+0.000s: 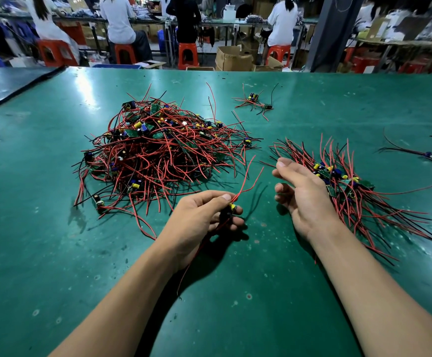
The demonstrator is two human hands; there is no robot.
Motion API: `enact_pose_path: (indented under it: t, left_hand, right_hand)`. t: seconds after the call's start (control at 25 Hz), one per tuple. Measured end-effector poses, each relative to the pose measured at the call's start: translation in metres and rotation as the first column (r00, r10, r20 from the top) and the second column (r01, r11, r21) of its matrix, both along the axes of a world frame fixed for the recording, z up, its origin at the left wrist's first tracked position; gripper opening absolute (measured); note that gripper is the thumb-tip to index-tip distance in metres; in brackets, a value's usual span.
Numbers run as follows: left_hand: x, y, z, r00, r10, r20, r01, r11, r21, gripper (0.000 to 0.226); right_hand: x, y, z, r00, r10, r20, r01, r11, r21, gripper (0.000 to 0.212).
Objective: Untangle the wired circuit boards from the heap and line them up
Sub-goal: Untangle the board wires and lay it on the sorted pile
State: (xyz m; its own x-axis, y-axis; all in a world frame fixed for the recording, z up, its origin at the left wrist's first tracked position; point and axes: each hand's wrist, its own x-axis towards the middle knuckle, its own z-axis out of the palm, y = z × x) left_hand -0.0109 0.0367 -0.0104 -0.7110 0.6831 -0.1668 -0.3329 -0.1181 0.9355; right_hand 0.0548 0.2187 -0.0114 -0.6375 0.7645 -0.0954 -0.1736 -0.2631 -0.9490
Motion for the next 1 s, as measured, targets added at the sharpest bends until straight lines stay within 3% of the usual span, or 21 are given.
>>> enact_pose_path:
  t: [0.12, 0.2, 0.36, 0.48, 0.64, 0.76, 0.84, 1.0]
  left_hand:
    - [-0.001, 0.0, 0.0, 1.0, -0.008, 0.015, 0.008, 1.0, 0.001, 0.013]
    - [-0.002, 0.001, 0.001, 0.998, -0.008, 0.058, 0.008, 1.0, 0.01, 0.017]
    - [-0.006, -0.001, 0.004, 0.991, 0.014, 0.135, -0.024, 0.997, 0.071, 0.032]
    - [-0.006, -0.005, 0.007, 0.995, 0.009, 0.097, -0.017, 0.997, 0.077, 0.036]
    - [-0.007, -0.007, 0.014, 0.993, 0.0, 0.122, -0.013, 0.995, 0.1, 0.032]
    - [-0.007, -0.005, 0.015, 0.98, -0.015, 0.197, -0.019, 0.985, 0.171, 0.032]
    - [-0.006, -0.005, 0.013, 0.991, 0.0, 0.133, -0.022, 0.986, 0.164, 0.026]
    - [-0.003, -0.004, 0.008, 0.998, 0.069, -0.002, -0.068, 0.99, 0.123, 0.017]
  right_hand:
    - [-0.001, -0.007, -0.001, 1.0, 0.018, -0.003, -0.018, 0.987, 0.158, 0.006]
    - [0.0, -0.015, 0.0, 0.998, 0.066, -0.006, -0.059, 0.922, 0.382, 0.004]
    - [0.006, -0.039, 0.001, 0.95, 0.26, 0.171, -0.298, 0.598, 0.744, 0.024]
    - [0.008, -0.044, 0.001, 0.937, 0.214, 0.276, -0.341, 0.392, 0.854, 0.04]
    - [0.007, -0.042, 0.002, 0.972, 0.136, 0.193, -0.232, 0.398, 0.888, 0.03]
    - [0.006, -0.039, 0.001, 0.998, -0.004, 0.061, -0.054, 0.41, 0.91, 0.021]
    - [0.006, -0.038, 0.001, 0.994, -0.103, 0.034, 0.007, 0.367, 0.93, 0.028]
    - [0.008, -0.048, -0.001, 0.984, -0.139, 0.109, -0.059, 0.32, 0.945, 0.038]
